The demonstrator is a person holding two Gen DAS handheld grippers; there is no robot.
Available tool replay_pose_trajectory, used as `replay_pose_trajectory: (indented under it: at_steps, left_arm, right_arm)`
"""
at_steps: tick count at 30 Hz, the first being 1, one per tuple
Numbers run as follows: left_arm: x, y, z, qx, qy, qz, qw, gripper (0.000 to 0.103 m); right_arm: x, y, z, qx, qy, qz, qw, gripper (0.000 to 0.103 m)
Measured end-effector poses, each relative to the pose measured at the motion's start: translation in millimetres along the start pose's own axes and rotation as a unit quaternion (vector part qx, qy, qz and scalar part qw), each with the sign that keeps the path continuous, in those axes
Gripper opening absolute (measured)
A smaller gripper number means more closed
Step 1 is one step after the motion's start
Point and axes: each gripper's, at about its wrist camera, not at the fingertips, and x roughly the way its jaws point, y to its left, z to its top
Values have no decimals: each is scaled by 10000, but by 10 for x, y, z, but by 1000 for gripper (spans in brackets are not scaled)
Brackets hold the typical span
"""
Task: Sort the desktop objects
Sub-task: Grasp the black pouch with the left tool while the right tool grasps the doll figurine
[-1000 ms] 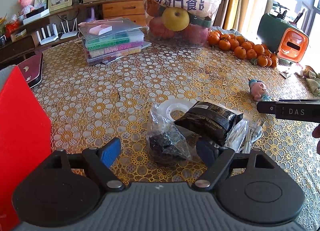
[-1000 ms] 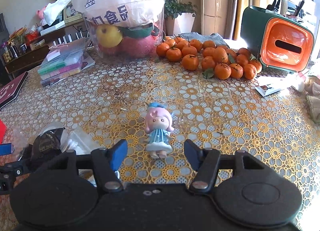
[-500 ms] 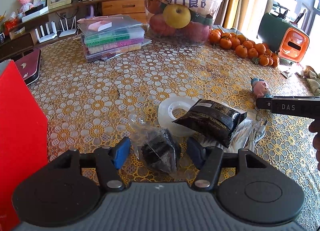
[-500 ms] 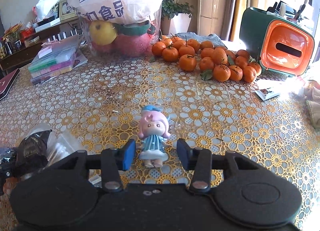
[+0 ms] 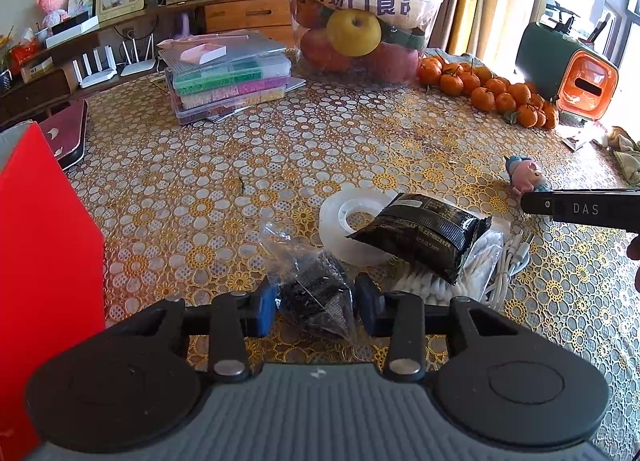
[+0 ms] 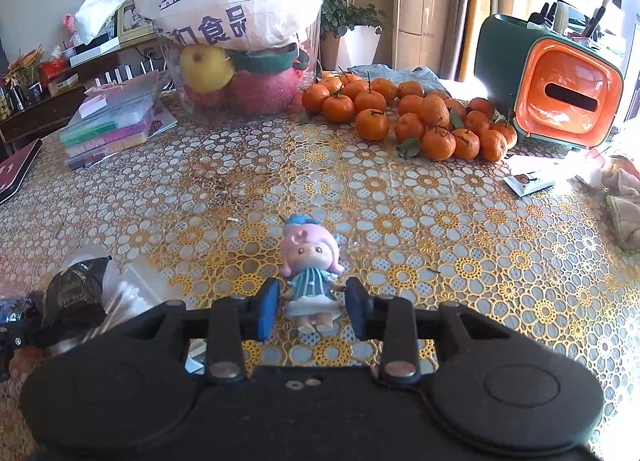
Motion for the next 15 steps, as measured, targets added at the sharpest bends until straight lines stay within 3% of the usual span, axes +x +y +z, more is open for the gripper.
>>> replay_pose_trajectory:
  at_steps: [15]
  left_arm:
    - [-295, -47, -29, 51, -51, -246, 9997, 35]
  right_arm:
    - [-370, 90, -130, -12, -44, 112, 9999, 35]
